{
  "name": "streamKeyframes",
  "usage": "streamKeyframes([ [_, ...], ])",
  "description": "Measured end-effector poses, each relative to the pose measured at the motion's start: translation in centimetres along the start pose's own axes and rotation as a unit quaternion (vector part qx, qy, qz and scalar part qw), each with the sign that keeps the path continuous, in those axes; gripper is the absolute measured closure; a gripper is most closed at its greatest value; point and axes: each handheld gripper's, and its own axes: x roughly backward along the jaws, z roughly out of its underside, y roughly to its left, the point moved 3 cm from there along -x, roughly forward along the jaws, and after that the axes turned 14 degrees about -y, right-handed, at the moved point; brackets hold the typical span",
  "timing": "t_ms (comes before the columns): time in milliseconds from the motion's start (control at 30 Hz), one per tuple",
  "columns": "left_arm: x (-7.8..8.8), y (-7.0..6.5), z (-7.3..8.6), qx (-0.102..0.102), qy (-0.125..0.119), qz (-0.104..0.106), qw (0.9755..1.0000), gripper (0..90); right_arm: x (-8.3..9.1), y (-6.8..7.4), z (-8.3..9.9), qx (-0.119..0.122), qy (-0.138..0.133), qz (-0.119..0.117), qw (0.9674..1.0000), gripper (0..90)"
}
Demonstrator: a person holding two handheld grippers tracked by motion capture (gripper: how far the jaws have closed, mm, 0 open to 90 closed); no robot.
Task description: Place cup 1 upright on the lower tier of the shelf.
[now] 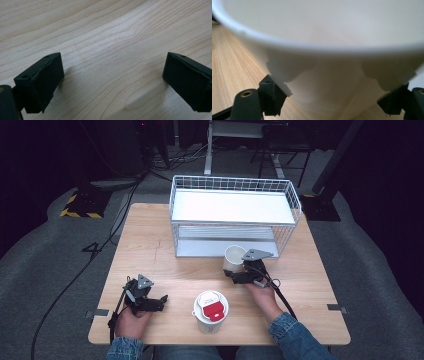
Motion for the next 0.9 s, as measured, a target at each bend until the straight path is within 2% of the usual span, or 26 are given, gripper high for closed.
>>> streamKeyframes([
  [500,0.0,0.0,0.0,0.000,-0.001,0.000,1.0000,4.1,-0.6,-0.8,-2.8,0.004,-0.016,0.008,0.9998,23.2],
  [900,0.0,0.0,0.0,0.000,0.000,0.000,1.0000,4.0,-1.2,-1.6,-3.5,0.006,-0.027,0.020,0.9994,23.2],
])
